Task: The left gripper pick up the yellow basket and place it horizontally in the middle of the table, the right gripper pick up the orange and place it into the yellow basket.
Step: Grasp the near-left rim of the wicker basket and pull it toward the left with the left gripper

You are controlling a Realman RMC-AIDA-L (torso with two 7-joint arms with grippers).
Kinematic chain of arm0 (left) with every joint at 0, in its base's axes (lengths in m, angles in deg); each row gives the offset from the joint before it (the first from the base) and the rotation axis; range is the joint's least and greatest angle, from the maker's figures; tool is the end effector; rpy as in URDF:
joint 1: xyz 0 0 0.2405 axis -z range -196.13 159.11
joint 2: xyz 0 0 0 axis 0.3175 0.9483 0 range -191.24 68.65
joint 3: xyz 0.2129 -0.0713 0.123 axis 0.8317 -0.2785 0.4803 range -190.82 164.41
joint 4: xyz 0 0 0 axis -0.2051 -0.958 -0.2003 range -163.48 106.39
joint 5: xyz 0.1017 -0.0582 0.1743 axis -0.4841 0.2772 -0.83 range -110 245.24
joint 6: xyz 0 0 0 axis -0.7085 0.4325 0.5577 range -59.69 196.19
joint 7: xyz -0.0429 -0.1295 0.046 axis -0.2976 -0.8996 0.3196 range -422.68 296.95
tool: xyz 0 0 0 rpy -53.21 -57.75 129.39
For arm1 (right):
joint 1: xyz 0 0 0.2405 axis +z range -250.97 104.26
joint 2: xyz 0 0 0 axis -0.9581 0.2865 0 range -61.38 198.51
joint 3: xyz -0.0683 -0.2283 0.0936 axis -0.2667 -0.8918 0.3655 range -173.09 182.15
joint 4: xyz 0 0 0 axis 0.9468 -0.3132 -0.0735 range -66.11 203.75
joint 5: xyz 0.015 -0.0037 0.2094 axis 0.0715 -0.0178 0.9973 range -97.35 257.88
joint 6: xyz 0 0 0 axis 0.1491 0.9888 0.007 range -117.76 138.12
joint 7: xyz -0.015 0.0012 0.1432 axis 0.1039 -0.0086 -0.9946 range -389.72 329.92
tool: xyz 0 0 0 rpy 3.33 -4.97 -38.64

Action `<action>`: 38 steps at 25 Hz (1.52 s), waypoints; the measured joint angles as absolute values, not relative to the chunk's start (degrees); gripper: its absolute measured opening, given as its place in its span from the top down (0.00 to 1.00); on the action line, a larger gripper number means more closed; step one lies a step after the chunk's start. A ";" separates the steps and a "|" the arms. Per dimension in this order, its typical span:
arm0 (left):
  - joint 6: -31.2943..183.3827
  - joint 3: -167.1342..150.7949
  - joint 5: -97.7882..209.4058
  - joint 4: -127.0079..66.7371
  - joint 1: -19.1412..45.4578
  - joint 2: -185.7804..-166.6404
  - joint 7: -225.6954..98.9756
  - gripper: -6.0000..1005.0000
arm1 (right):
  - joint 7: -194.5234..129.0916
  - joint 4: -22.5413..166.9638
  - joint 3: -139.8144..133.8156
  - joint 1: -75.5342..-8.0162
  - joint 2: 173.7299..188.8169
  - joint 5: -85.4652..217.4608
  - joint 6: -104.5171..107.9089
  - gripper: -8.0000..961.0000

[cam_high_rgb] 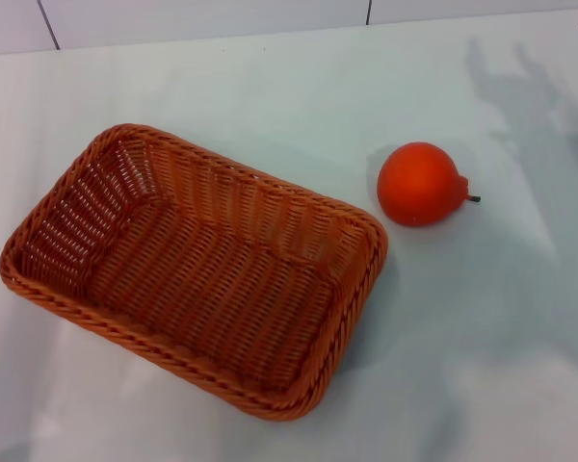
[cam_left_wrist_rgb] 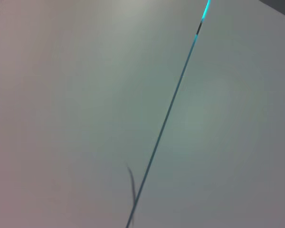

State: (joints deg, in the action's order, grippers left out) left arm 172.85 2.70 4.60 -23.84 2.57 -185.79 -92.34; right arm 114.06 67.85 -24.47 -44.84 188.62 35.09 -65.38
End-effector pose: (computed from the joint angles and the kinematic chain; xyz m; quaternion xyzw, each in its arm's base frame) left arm -0.2931 0.2553 0.0050 -0.5568 -0.2117 -0.5737 0.5622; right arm 0.3350 0.3324 0.0180 -0.3483 -0.5756 -0.5772 0.4628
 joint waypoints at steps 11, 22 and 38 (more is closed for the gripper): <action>172.27 1.80 4.18 -23.39 2.51 -185.62 -92.90 0.09 | 113.61 67.85 -24.47 -44.07 188.62 35.09 -65.18 0.30; 169.14 10.95 4.05 -31.90 2.90 -185.16 -103.70 0.09 | 112.91 67.85 -23.85 -43.79 188.62 35.10 -65.13 0.30; 153.96 25.26 -33.30 -78.46 4.27 -177.32 -163.67 0.10 | 111.34 67.85 -23.63 -43.49 188.62 35.09 -64.24 0.30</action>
